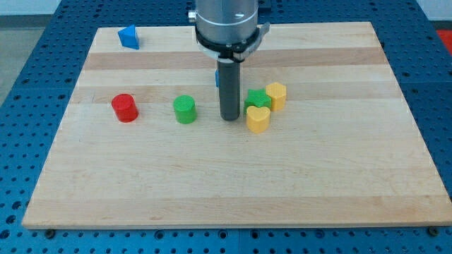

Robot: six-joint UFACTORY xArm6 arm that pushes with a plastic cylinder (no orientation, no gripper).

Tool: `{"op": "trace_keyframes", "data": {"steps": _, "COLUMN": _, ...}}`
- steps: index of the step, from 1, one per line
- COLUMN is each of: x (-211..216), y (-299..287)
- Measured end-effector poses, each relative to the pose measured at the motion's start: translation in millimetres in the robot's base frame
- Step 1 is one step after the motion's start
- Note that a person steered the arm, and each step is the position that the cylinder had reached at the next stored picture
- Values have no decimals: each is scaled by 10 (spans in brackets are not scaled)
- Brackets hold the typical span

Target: Slide the green star towards top right

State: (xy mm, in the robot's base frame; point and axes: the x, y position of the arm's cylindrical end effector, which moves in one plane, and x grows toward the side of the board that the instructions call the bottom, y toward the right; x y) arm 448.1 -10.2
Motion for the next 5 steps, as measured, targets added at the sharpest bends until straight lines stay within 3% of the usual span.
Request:
{"op": "trace_keyframes", "data": {"steps": 2, "x": 1, "y": 496}}
{"op": "trace_keyframes", "data": {"steps": 5, "x": -653, "y": 442}}
